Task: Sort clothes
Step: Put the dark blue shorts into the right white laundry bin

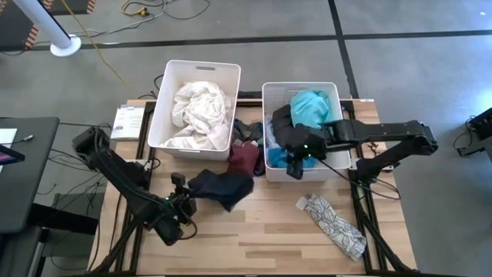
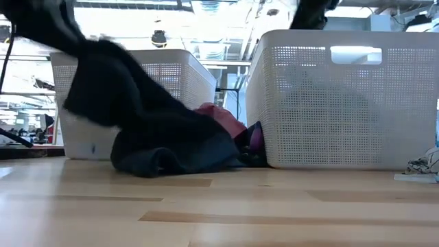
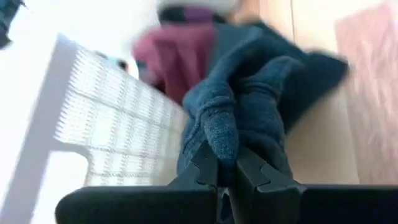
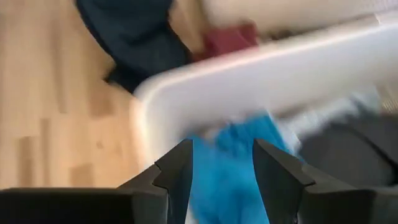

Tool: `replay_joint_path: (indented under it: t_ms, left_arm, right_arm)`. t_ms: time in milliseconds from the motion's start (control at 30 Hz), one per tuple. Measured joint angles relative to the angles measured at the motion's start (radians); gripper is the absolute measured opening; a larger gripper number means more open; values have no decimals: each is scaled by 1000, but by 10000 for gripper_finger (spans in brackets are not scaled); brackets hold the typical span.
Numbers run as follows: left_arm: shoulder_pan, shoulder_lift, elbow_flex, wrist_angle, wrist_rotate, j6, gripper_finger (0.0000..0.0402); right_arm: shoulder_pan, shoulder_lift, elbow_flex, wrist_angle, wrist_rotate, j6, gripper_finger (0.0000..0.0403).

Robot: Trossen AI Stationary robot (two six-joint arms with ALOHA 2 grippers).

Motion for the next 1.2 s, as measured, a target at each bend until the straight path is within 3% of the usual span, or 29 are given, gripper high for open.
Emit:
replay_joint_path:
  t_ms: [267, 533, 900, 1200]
  left_arm:
    - [-24, -54, 76, -19, -115, 126, 4]
    - [-24, -57, 130, -28, -257, 227, 4]
    - [-30, -57, 227, -27, -453, 362, 4]
    - [-64, -60, 302, -27, -519, 452, 4]
  right_arm:
    - [169, 17, 1, 237, 0, -86, 178]
    - [266, 122, 1, 465, 5, -175, 178]
    - [240, 276, 1, 703, 15, -255, 178]
    - [195, 326, 1, 842, 14, -274, 178]
